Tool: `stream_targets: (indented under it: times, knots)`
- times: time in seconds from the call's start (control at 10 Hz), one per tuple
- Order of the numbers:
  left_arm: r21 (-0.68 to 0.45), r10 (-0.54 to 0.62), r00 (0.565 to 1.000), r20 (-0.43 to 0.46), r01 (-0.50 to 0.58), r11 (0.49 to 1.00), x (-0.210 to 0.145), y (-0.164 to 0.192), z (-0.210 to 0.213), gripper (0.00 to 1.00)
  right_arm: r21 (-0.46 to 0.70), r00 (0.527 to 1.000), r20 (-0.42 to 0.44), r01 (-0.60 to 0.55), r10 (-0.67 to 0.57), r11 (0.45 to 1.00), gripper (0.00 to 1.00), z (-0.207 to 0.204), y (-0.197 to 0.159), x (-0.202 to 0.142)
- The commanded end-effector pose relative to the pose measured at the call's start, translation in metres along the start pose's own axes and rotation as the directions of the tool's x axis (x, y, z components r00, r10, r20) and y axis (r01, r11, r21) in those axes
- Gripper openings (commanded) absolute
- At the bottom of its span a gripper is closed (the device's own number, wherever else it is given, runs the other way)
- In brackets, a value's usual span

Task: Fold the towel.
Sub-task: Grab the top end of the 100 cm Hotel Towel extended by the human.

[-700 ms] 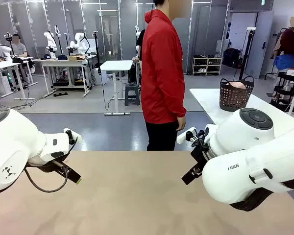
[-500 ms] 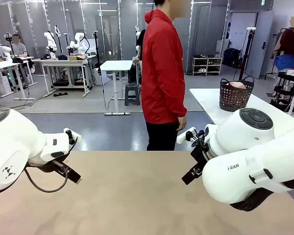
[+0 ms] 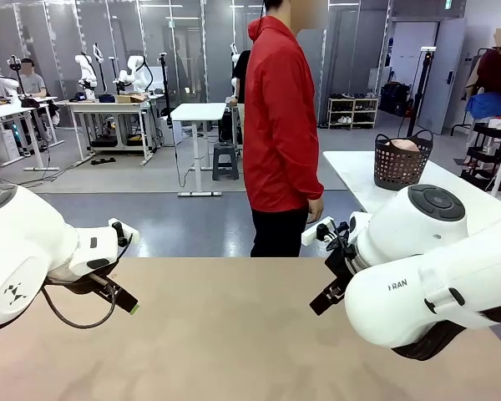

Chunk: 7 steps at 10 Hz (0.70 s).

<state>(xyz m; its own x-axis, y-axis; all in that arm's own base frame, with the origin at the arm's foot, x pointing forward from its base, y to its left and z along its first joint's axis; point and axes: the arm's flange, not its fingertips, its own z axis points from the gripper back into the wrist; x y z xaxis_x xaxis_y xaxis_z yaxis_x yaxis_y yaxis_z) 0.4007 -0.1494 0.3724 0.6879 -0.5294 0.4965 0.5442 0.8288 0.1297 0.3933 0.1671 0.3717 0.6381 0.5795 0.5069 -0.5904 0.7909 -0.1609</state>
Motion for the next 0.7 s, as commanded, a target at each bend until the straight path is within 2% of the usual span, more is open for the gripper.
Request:
stream_targets:
  times: [0.0,0.1,0.2,0.3,0.5,0.6]
  knots:
    - [0.000,0.000,1.000,0.000,0.000,1.000,0.000,0.000,0.000,1.00,0.000,1.000,0.000,0.002,-0.002,1.000,1.00,0.000,0.000,0.000]
    - [0.000,0.000,1.000,0.000,0.000,1.000,0.000,0.000,0.000,1.00,0.000,1.000,0.000,0.002,-0.002,1.000,1.00,0.000,0.000,0.000]
    - [0.024,-0.052,0.999,0.004,0.052,0.998,0.019,0.005,0.019,1.00,0.000,1.000,0.000,0.000,0.000,1.000,1.00,0.000,0.000,0.000]
    - [-0.019,-0.028,0.999,-0.033,0.027,0.999,0.038,0.015,0.049,1.00,0.143,0.996,-0.073,0.069,-0.059,0.987,1.00,0.030,-0.010,0.021]
    - [-0.215,0.046,0.996,-0.075,-0.061,0.975,0.055,0.058,0.103,1.00,0.269,0.991,-0.054,0.134,-0.124,0.954,1.00,0.074,-0.039,0.047]
    - [-0.346,0.070,0.994,-0.088,-0.096,0.933,0.054,0.078,0.127,1.00,0.362,0.985,-0.047,0.171,-0.165,0.916,1.00,0.098,-0.057,0.053]
